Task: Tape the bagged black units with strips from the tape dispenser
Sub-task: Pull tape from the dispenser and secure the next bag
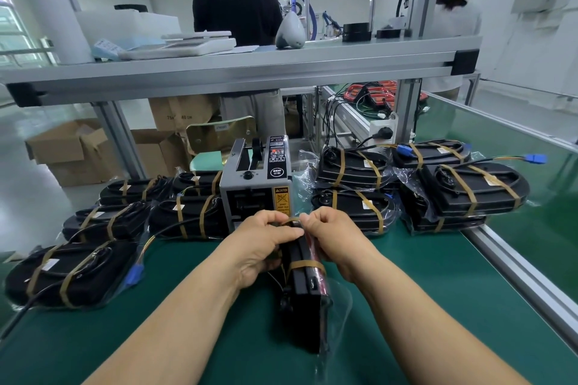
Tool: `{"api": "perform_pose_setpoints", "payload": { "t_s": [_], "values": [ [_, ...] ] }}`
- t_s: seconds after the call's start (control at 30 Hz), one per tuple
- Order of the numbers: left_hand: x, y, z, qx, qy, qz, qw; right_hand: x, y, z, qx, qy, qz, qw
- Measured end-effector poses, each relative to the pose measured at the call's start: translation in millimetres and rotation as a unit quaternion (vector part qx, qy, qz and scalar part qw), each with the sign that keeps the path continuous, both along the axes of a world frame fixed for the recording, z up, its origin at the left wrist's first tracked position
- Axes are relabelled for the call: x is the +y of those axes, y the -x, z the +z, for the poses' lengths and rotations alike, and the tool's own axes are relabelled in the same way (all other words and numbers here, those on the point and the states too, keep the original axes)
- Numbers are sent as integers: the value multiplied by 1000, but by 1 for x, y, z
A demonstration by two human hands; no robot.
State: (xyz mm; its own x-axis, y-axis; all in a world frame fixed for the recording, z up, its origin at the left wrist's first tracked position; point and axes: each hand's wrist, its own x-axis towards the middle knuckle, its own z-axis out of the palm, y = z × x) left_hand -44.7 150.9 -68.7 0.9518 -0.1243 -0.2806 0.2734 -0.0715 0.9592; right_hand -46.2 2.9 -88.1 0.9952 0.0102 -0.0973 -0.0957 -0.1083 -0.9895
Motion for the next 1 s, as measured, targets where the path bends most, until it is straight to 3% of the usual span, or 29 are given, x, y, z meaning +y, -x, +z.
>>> {"api": "perform_pose_setpoints", "payload": {
  "t_s": [0.3,0.43,0.7,0.83,0.9,1.0],
  "values": [
    [8,13,-8,-22,4,32,999,4,62,-8,-46,-40,1,998],
    [5,19,-11,-54,6,52,997,11,109,-16,-69,-3,26,997],
    [11,36,-13,-123,-74,45,989,30,116,-30,-117,22,-84,989],
    [58,53,-22,-167,-176,114,963,23,113,-22,-88,-70,-63,992],
    [89,63,-28,-174,-215,159,948,20,104,-14,-57,-179,3,982],
    [125,73,-27,-115,-148,122,975,31,88,3,8,-322,117,939]
  ]
}}
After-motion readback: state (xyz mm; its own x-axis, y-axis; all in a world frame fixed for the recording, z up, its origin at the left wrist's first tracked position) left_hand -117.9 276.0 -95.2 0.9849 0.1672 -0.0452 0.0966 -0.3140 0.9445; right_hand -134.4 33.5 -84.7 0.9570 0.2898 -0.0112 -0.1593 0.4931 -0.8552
